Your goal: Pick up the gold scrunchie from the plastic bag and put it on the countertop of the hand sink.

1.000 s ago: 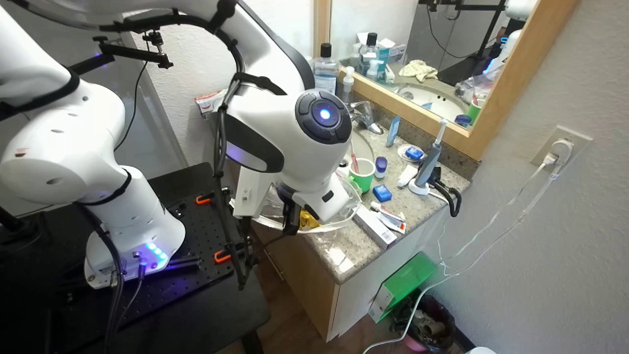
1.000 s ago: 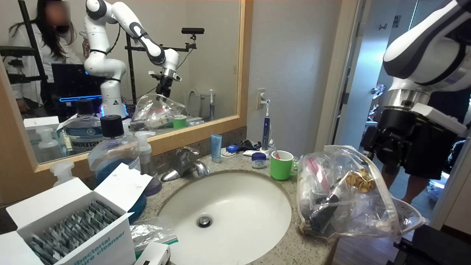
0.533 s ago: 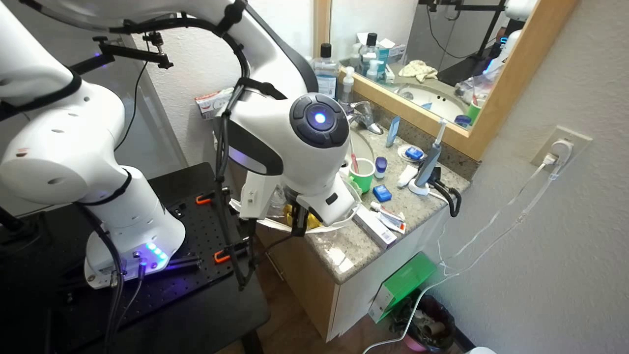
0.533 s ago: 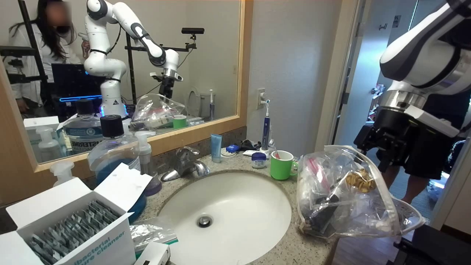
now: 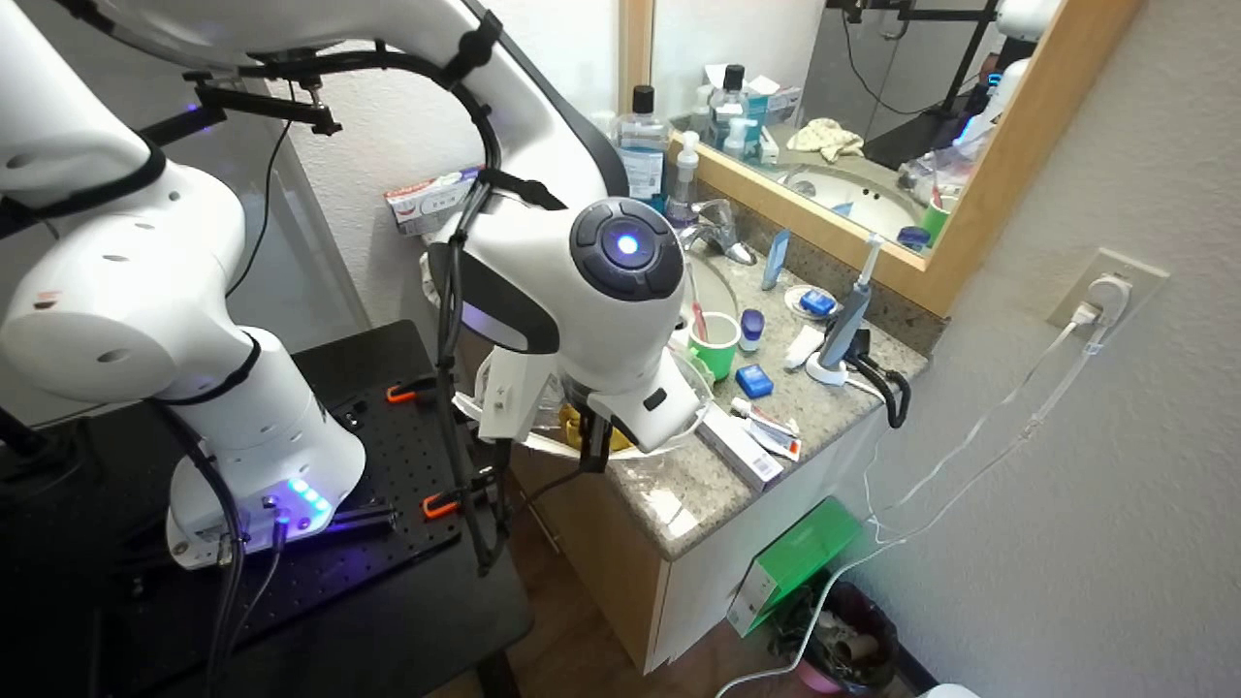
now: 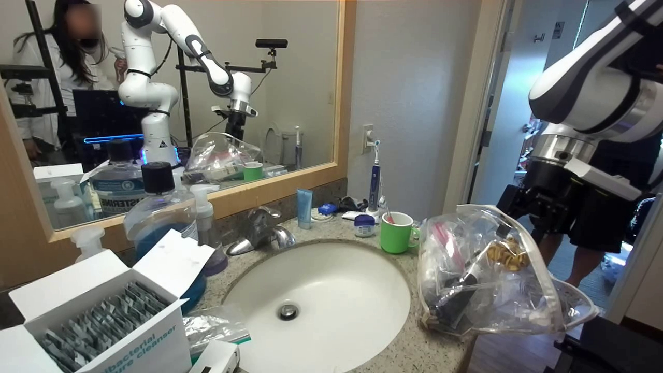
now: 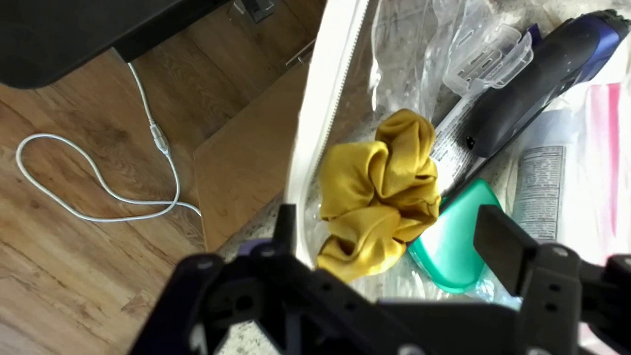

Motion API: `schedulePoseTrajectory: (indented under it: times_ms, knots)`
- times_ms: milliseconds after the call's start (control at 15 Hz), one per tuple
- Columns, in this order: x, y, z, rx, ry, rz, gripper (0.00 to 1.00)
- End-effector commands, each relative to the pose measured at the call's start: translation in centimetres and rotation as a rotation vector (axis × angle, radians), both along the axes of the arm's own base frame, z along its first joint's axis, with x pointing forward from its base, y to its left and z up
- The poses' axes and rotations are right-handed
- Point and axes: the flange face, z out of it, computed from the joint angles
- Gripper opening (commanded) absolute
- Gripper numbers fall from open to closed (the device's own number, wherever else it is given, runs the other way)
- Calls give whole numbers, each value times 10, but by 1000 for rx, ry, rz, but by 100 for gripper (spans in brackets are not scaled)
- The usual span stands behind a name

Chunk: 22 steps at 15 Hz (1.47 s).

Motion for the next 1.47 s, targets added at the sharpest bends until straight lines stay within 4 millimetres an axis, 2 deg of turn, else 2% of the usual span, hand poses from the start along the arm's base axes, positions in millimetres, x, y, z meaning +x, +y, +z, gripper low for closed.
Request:
schedulePoseTrajectory:
  times_ms: [0,67,133,200,267,333,400,667,733,867,1000,1200,1267,1333,1400]
  knots:
    - [-4,1,-11,-8,-20,7,90]
    - [-4,1,-13,-9,-23,11,81]
    - [-4,2,-14,-11,-24,17,82]
    - [-3,3,-15,-16,-24,19,78]
    - [-2,3,-15,-19,-23,21,80]
    - [-1,4,-15,-24,-23,26,72]
    - [0,4,-14,-26,-23,30,76]
    - [5,9,-11,-38,-25,40,61]
    - [6,10,-11,-41,-27,42,66]
    - [8,11,-10,-43,-29,48,60]
    - [10,13,-10,-48,-28,54,38]
    - [12,15,-10,-50,-31,61,12]
    - [12,15,-10,-52,-32,62,6]
    - [12,15,-10,-52,-31,62,9]
    - [12,15,-10,-53,-32,63,5]
